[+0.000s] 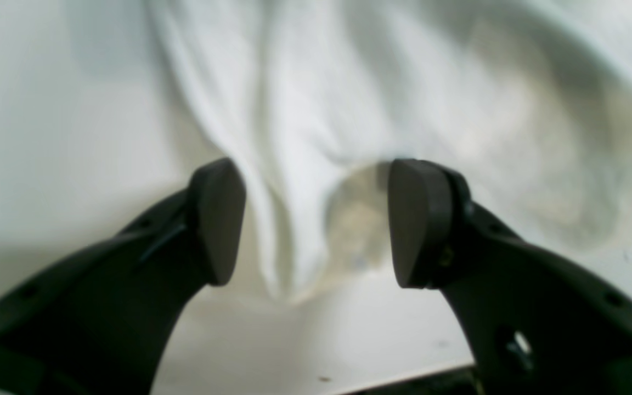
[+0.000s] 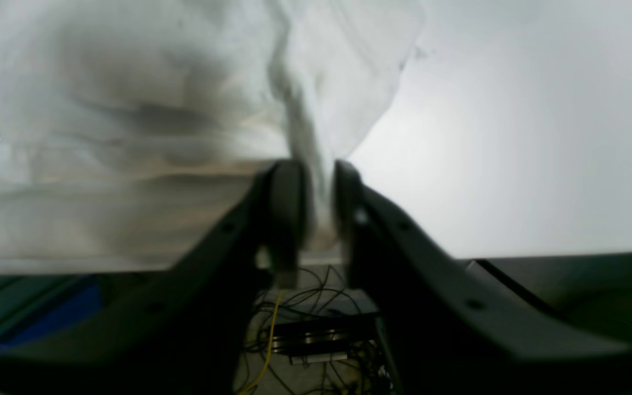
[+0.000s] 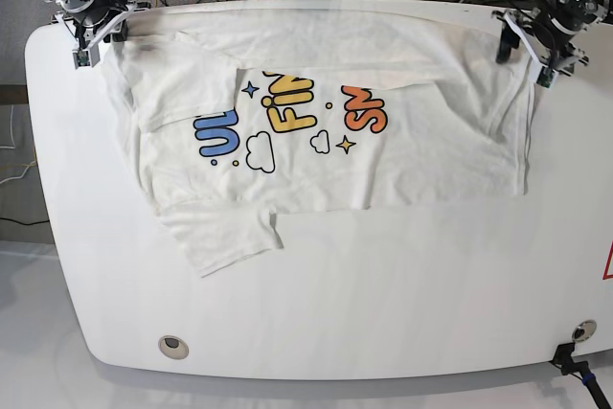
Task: Fold the T-shirt properly
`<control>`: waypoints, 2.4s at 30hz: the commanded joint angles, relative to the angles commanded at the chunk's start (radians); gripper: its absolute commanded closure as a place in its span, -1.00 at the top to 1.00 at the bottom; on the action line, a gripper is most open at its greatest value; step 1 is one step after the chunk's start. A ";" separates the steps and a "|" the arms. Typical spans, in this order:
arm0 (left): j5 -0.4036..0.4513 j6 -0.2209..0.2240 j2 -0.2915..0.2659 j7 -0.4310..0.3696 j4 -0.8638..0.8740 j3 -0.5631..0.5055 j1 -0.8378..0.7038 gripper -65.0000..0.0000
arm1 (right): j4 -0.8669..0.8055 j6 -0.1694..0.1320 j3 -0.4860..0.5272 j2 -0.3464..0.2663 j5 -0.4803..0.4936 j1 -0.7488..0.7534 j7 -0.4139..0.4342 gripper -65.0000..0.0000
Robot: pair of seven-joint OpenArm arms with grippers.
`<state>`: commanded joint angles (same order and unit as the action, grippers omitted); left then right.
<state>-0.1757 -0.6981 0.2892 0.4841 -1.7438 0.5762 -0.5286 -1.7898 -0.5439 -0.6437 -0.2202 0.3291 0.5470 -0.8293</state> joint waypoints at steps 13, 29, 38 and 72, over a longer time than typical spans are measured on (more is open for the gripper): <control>-0.055 0.000 -0.003 0.003 -0.144 -0.236 0.018 0.06 | -0.002 -0.002 0.000 0.000 0.002 0.000 0.000 -0.39; -0.052 0.000 -0.034 0.003 -0.094 -0.417 0.034 -1.00 | -0.002 -0.002 0.000 0.023 0.002 -0.018 0.000 -0.39; -0.051 0.000 -0.031 0.003 0.008 -0.388 0.173 -1.00 | -0.002 -0.002 0.000 0.028 0.002 -0.017 0.000 -0.39; -0.057 0.000 -0.034 0.002 -0.075 -0.005 0.196 -0.25 | -0.120 -0.002 -0.008 0.020 0.000 -0.020 0.006 0.31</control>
<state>-0.2325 -0.6981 0.2555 0.4856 -1.8190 0.5715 -0.3322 -1.9095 -0.5455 -0.6513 -0.2002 0.3291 0.5271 -0.8232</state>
